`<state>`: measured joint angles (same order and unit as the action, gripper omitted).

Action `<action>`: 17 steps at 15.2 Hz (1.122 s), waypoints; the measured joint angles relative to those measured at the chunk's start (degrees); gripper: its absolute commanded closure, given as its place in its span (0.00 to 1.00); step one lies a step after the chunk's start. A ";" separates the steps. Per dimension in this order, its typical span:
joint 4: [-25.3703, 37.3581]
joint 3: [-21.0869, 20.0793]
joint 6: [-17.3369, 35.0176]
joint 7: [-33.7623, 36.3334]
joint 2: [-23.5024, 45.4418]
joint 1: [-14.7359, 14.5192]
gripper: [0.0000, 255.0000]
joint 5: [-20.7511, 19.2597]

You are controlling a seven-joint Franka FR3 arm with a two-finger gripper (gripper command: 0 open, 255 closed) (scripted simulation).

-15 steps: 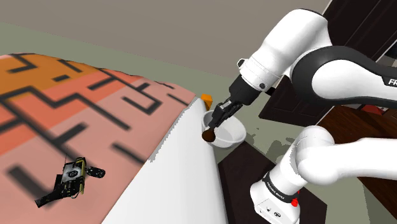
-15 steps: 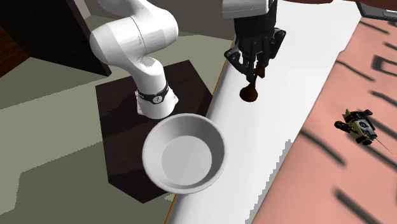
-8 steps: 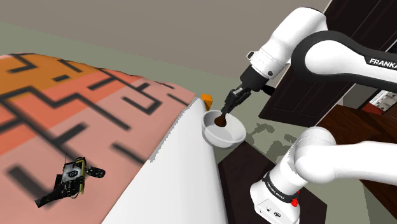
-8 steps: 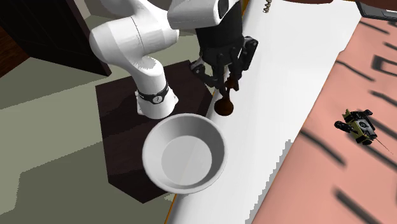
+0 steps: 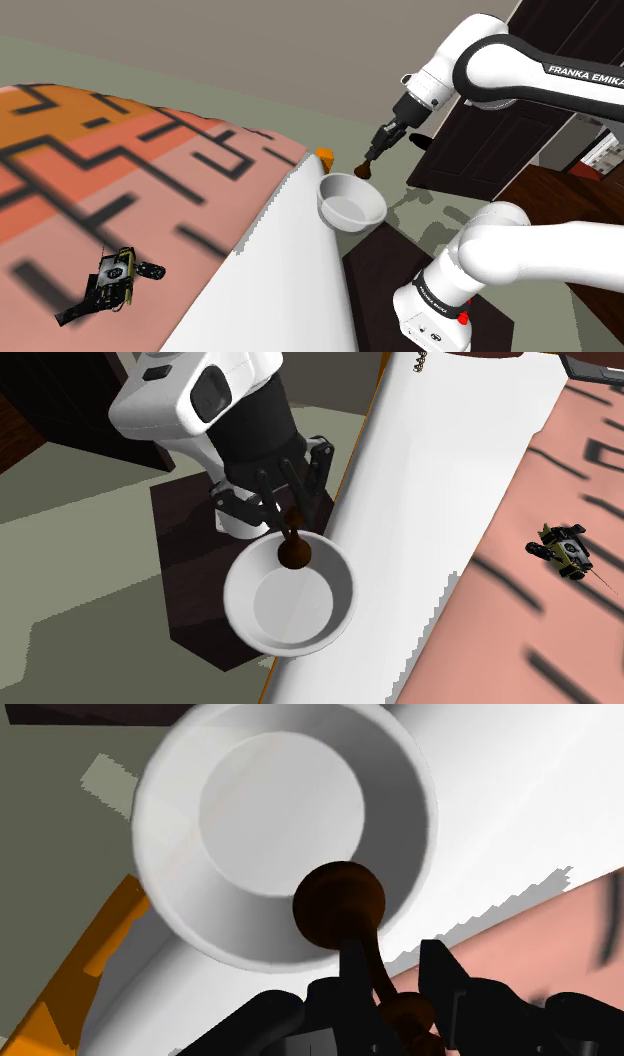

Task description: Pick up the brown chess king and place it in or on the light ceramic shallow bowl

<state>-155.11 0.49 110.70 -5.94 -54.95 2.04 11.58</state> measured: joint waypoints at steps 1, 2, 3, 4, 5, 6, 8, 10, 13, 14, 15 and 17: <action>-0.41 0.77 0.36 -0.87 0.09 0.40 1.00 -0.47; -0.83 1.20 0.53 -1.37 -0.05 0.63 1.00 -0.75; -1.30 1.39 1.22 -1.70 0.23 0.70 1.00 -0.81; -2.16 1.46 2.08 -1.96 0.26 0.73 1.00 -0.80; -2.88 1.47 2.74 -2.09 0.21 0.72 1.00 -0.75; -3.51 1.42 3.54 -2.20 0.38 0.67 1.00 -0.66; -5.05 1.46 5.09 -2.54 0.43 0.66 1.00 -0.56; -6.47 1.48 6.60 -2.85 0.53 0.63 1.00 -0.43; -8.48 1.54 9.18 -3.37 1.16 0.53 1.00 -0.19; -9.30 1.59 10.09 -3.59 1.26 0.52 1.00 -0.12; -9.88 1.68 10.98 -3.85 1.60 0.52 1.00 -0.08; -11.04 1.53 12.64 -3.95 2.08 0.29 1.00 0.22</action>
<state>-166.14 2.02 123.34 -9.89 -52.87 2.33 11.81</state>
